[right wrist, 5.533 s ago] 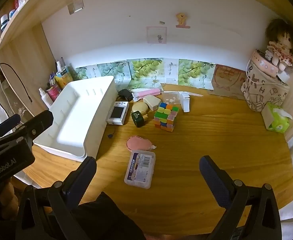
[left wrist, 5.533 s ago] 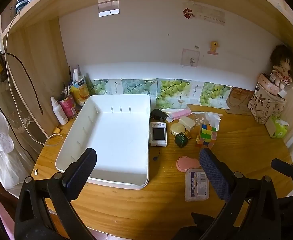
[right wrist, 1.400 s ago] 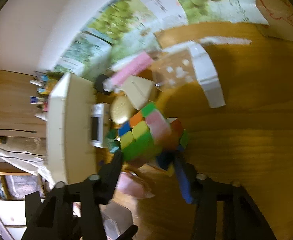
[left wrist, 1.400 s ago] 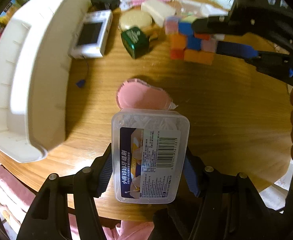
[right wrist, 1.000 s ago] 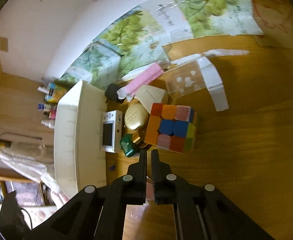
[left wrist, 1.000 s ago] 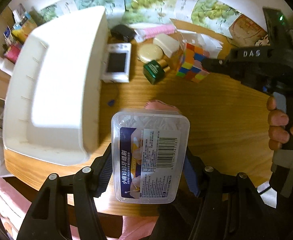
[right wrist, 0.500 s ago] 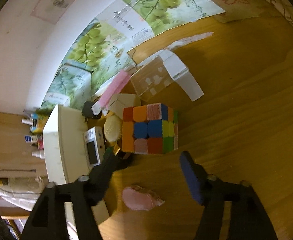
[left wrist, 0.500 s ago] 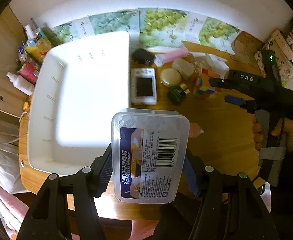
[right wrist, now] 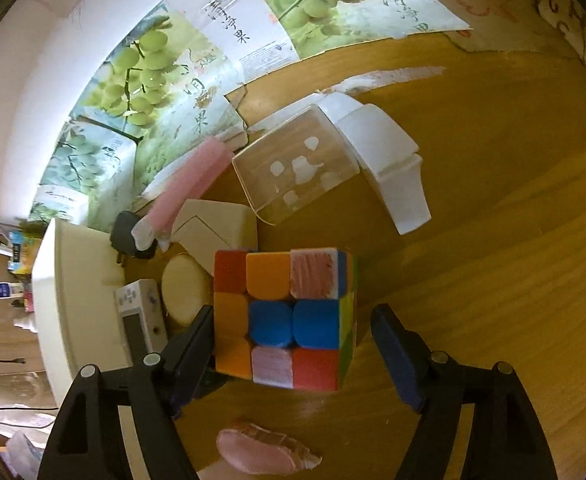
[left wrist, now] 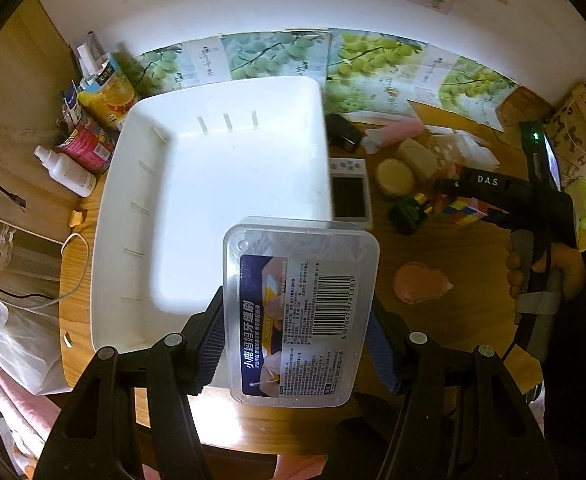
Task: Organize rigid objects
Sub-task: 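Lift the toothpick box with the left tool while the right tool grasps the Rubik's cube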
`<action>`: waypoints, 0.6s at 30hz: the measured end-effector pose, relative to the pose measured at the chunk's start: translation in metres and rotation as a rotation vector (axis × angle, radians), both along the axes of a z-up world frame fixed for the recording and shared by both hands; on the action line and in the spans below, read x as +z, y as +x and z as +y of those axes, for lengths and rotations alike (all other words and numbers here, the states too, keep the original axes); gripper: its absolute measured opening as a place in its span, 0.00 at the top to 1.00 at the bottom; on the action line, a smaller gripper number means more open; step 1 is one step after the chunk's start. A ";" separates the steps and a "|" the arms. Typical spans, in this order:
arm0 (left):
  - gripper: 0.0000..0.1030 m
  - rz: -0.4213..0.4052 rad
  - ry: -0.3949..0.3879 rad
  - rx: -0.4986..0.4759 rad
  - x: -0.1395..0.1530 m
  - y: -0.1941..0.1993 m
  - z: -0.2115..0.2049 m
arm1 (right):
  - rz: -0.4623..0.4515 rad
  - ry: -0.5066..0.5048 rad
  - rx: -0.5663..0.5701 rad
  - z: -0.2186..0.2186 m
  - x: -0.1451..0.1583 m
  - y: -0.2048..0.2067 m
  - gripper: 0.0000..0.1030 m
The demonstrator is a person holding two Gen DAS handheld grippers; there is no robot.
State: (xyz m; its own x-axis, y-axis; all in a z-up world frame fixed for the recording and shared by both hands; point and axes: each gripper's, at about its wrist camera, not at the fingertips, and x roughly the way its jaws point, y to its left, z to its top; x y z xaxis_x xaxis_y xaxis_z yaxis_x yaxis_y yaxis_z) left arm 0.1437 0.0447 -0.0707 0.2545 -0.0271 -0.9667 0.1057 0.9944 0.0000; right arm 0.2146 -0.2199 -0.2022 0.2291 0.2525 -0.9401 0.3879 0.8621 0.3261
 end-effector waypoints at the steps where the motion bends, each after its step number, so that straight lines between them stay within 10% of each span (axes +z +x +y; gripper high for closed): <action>1: 0.36 0.001 0.003 -0.001 -0.002 0.002 0.003 | 0.001 -0.013 0.004 0.001 -0.001 0.001 0.29; 18: 0.36 0.020 0.019 -0.029 -0.014 0.014 0.048 | -0.043 -0.037 -0.077 0.004 0.010 -0.012 0.42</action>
State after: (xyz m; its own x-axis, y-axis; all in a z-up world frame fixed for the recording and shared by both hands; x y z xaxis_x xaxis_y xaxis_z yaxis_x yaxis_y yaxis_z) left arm 0.1573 0.0922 -0.0852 0.2346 -0.0161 -0.9720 0.1342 0.9908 0.0160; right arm 0.2022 -0.2155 -0.1918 0.2871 0.1976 -0.9373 0.4398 0.8421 0.3122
